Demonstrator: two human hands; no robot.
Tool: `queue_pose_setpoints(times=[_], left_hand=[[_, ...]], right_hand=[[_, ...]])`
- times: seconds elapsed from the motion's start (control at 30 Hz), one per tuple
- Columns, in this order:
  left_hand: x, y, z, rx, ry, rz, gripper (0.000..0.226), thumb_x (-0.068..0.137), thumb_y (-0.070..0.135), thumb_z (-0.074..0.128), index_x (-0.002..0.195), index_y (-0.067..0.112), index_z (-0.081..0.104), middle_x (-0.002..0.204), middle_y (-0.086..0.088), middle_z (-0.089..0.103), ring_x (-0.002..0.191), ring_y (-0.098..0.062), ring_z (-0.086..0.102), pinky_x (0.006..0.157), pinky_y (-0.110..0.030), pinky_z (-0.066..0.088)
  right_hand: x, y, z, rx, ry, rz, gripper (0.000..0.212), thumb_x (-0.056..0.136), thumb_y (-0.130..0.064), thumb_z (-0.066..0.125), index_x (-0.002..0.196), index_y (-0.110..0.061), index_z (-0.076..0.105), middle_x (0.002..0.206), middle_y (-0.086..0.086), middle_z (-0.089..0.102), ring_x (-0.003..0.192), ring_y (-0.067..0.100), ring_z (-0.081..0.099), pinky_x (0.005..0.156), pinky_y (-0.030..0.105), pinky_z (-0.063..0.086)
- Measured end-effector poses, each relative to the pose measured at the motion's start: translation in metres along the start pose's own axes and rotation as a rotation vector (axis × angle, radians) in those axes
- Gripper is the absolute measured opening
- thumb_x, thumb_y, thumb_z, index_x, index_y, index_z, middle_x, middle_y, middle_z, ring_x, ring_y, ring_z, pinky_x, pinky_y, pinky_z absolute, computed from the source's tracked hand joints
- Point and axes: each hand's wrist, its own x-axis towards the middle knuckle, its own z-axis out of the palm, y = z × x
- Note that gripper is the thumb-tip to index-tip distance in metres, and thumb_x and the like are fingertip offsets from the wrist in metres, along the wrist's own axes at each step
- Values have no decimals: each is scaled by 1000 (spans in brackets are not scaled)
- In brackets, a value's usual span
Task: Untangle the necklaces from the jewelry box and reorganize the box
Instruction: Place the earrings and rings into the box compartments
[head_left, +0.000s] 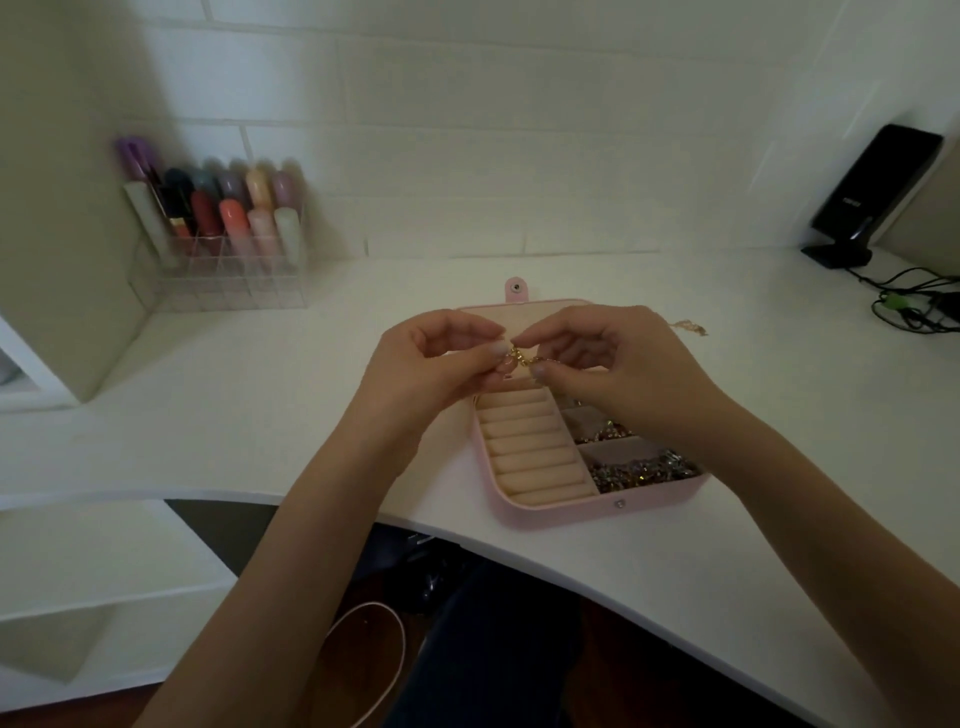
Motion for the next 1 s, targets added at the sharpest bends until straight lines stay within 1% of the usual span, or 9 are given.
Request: queue_pose_setpoints(times=[0.2,0.3,0.37,0.47,0.57,0.67,0.73,0.87,1.0], left_hand=[[1,-1,3,-155,-59,-101,10,81,-1,63,89,4,66,72,-5,71,67,-10,68,63,-15,54],[0,-1,1,-186,-94,-103,19,72,7,68,90,4,68,80,-8,73,77,-13,70,69,-17,55],[-2,-1,1,-69,-89,-50,27,65,11,72,92,6,70,86,-9,74,83,-16,70,74,-19,55],[-6,-2,3,146,-15,92,19,71,5,76,90,6,72,82,-8,74,79,-15,71,71,-19,54],[-5,-2,5,194,22,169,6,77,3,73,81,6,71,71,-5,72,72,-15,70,67,-21,54],[-3,-3,2,279,51,215,5,79,6,73,79,11,71,68,-1,70,71,-15,69,68,-25,56],[-3,-3,1,346,57,245,7,80,10,72,78,16,71,68,1,70,71,-16,69,72,-29,57],[-4,-3,3,346,20,297,9,81,4,71,81,13,68,66,2,68,65,-12,68,66,-21,53],[-4,-3,3,400,8,329,11,83,5,69,88,15,70,72,-5,70,68,-10,69,68,-18,52]], right_hand=[[-2,1,10,-12,129,-17,13,76,-18,78,87,-22,71,78,3,68,76,17,64,70,24,52],[-1,3,10,-11,153,23,10,77,-18,77,86,-20,72,81,6,68,76,20,64,69,26,52],[-1,5,9,21,156,48,10,77,-18,77,86,-20,73,82,6,69,76,21,64,70,30,54],[-2,2,9,38,146,57,8,78,-17,76,85,-20,74,82,4,70,76,19,66,72,33,57],[-4,-3,10,50,137,72,5,81,-16,74,85,-18,75,77,0,71,73,17,67,71,31,57],[-5,-6,9,55,128,131,4,83,-17,72,84,-18,76,74,-4,72,70,10,66,69,23,54],[-6,-7,9,173,85,229,6,85,-14,70,88,-11,74,75,-1,72,66,5,65,65,18,53],[-7,-10,11,591,32,415,9,88,-5,62,96,-3,66,72,9,66,56,6,59,52,14,48],[-8,-8,8,661,18,429,8,91,-7,59,97,-7,64,69,5,67,56,7,57,53,15,49]])
